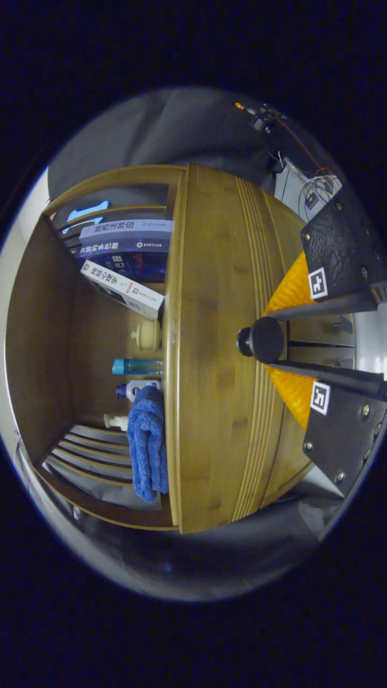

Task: Pull open the drawer, take out the items inside it, and place them on the countertop above the cabinet.

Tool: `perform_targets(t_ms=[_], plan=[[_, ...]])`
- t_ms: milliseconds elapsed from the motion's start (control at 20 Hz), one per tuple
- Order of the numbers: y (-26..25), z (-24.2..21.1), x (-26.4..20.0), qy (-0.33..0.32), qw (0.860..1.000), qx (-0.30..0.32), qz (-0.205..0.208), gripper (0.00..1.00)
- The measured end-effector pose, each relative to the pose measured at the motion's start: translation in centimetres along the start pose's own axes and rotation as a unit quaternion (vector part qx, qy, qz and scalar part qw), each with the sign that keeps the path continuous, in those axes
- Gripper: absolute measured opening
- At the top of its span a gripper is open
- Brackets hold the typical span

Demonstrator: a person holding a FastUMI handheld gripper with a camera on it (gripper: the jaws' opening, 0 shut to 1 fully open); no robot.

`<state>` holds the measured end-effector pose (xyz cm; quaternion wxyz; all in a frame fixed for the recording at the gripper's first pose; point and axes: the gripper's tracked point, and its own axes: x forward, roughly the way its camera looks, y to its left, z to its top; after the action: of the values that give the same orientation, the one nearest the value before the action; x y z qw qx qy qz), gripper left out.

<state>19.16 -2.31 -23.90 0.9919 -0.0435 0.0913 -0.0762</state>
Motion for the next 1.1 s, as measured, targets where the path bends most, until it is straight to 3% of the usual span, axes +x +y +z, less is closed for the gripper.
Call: perform_targets(t_ms=[150, 300, 450, 550, 700, 850, 950, 1000, 1100], plan=[[0.3, 0.9, -1.5, -0.021, 1.000, 0.008, 0.008, 0.42], [0.9, 1.6, -2.2, -0.027, 0.999, -0.008, 0.024, 0.10], [0.2, 1.0, -2.1, -0.017, 1.000, -0.007, 0.003, 0.08], [0.9, -0.4, -1.9, 0.010, 1.000, -0.008, 0.017, 0.08], [0.4, -2.1, -0.6, 0.025, 0.999, -0.024, 0.008, 0.41], [1.1, -1.6, 0.4, 0.016, 1.000, 0.011, 0.019, 0.74], [1.3, -0.7, 1.3, 0.007, 1.000, 0.017, 0.019, 0.74], [-0.1, -0.7, 1.8, 0.014, 1.000, 0.008, -0.018, 0.73], [0.4, -1.4, 2.5, 0.028, 1.000, 0.014, -0.003, 0.31]])
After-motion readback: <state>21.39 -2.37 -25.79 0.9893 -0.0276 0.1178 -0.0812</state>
